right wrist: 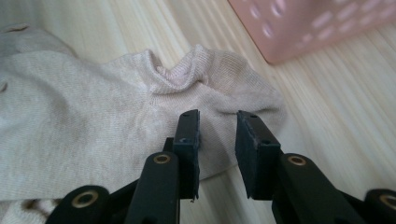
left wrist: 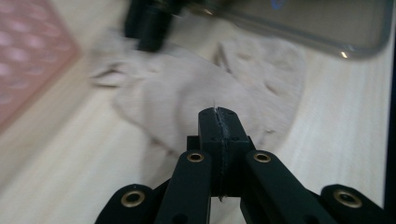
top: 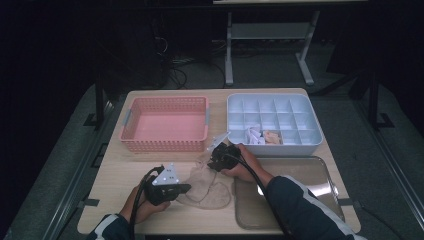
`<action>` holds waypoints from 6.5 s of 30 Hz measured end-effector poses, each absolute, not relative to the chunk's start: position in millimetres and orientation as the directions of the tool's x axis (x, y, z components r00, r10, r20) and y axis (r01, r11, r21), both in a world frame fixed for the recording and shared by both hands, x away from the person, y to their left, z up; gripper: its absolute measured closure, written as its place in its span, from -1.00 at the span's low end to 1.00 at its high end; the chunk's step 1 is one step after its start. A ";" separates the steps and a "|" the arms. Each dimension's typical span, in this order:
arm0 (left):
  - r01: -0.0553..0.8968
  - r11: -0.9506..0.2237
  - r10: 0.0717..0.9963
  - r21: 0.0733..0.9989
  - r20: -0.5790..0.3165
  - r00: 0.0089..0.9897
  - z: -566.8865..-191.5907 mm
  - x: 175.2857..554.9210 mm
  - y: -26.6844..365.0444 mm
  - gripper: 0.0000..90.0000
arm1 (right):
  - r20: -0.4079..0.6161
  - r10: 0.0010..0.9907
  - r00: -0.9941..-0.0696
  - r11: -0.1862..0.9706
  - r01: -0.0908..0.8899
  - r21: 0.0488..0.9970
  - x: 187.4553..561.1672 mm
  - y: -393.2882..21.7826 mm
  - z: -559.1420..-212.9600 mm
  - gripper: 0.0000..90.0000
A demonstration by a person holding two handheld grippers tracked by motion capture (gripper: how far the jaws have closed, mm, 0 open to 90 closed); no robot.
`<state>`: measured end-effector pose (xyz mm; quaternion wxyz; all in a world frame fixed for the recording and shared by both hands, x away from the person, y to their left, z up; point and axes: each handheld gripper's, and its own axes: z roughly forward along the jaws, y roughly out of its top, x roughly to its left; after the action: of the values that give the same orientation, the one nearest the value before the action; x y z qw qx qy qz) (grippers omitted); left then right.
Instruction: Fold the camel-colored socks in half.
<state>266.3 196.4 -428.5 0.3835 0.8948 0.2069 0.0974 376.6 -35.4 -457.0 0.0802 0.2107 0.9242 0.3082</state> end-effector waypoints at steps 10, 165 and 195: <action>0.329 -0.648 0.429 0.687 -0.028 0.903 -447.0 268.4 172.7 0.37 | -0.015 0.454 -0.891 0.716 0.355 0.601 375.3 -40.1 -457.2 0.47; 0.568 -0.424 0.671 0.706 -0.176 0.720 -451.1 286.8 224.0 -0.30 | 0.023 0.416 -0.909 0.641 0.311 0.702 273.9 -85.8 -432.7 0.65; 0.590 -0.439 0.717 0.678 -0.131 0.684 -460.6 277.3 215.6 -0.41 | 0.000 0.331 -0.943 0.704 0.247 0.666 277.4 -68.0 -452.8 0.75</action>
<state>277.3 215.6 -460.6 0.3610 0.8437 0.3874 0.0882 277.4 -68.0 -452.8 0.0600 0.1570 0.9211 0.3512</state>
